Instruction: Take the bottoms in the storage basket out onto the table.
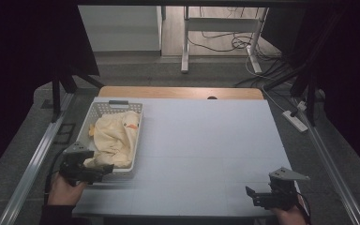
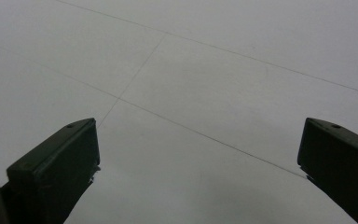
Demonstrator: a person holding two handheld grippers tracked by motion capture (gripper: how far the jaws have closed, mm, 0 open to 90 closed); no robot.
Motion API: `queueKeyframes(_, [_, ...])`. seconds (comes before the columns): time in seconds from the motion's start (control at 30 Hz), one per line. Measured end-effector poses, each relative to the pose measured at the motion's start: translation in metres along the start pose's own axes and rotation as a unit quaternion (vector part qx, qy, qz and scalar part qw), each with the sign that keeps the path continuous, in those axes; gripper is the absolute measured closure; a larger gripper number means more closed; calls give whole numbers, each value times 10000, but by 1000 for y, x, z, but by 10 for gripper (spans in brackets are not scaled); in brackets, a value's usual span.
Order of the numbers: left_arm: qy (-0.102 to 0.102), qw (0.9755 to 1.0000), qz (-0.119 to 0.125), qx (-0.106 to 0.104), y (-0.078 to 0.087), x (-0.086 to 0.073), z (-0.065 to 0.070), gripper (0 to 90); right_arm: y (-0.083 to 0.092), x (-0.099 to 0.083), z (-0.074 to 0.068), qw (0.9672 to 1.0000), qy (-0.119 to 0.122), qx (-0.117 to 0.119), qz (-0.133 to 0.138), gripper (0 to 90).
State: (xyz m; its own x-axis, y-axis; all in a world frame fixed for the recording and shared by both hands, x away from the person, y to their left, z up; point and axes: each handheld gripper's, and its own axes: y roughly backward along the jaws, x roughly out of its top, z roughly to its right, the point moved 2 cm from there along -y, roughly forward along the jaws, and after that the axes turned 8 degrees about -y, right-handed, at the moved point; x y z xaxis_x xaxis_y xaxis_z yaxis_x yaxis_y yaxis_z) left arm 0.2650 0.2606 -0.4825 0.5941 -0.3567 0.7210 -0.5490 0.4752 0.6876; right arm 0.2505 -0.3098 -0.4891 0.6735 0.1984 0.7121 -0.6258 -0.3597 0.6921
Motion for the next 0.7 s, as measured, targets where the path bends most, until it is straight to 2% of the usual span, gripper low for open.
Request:
queueKeyframes(0.13, [-108, 9998, -58, 155, -5, 5, -4, 0, 0, 0, 0, 10000, -5, 0, -4, 0])
queueKeyframes(0.27, [-93, 9999, -87, 71, -8, 10, -8, 0, 0, 0, 0, 10000, -10, 1, -6, 0])
queueKeyframes(0.33, [-69, 9999, -94, -51, -10, 14, -11, 0, 0, 0, 0, 10000, -11, 0, -11, 0])
queueKeyframes(0.43, [-198, 9997, -140, 43, -13, 20, -14, 0, 0, 0, 0, 10000, -9, 4, -14, 0])
queueKeyframes(0.6, [-90, 9999, -132, 48, -18, 30, -20, 0, -1, 0, 0, 10000, -14, 7, -20, 0])
queueKeyframes(0.7, [-36, 9996, -261, 69, -22, 35, -24, 0, -1, 0, 1, 10000, -14, 6, -28, 0])
